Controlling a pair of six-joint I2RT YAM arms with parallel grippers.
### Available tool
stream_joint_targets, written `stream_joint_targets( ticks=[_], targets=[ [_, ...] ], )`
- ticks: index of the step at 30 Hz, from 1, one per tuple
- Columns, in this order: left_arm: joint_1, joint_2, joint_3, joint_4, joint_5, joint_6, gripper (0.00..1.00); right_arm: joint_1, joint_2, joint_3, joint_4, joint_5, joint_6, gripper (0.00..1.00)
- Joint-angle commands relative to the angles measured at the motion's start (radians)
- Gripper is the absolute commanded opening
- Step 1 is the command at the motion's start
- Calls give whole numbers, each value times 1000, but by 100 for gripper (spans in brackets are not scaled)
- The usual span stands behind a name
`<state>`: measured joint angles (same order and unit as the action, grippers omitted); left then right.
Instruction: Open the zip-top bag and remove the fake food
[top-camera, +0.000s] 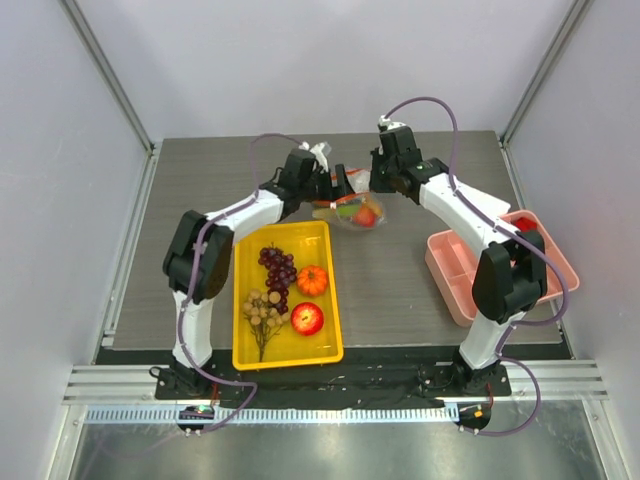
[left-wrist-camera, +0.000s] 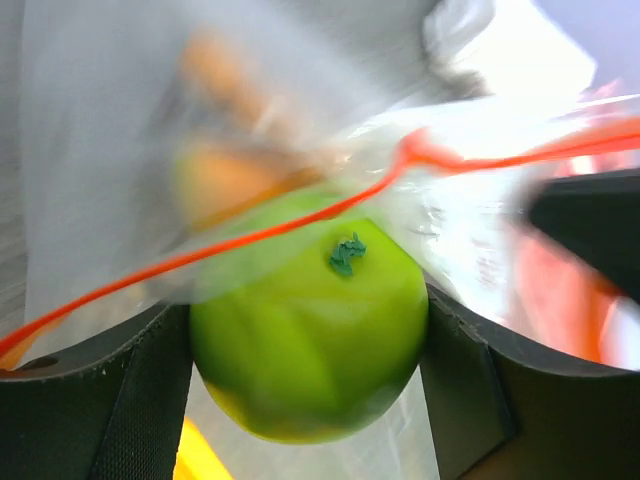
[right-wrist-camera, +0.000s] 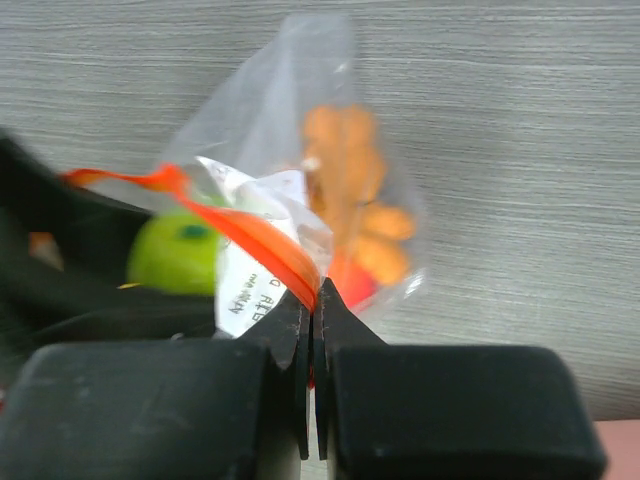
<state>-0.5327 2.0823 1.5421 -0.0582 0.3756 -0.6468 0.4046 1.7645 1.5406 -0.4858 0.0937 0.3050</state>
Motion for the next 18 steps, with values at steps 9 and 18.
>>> stream_joint_targets(
  ticks=[9, 18],
  targets=[
    [23, -50, 144, 77, -199, -132, 0, -4, -149, -19, 82, -130, 17, 1],
    [74, -41, 197, 162, -77, -347, 0, 2, -116, -5, 29, -52, -58, 2]
  ],
)
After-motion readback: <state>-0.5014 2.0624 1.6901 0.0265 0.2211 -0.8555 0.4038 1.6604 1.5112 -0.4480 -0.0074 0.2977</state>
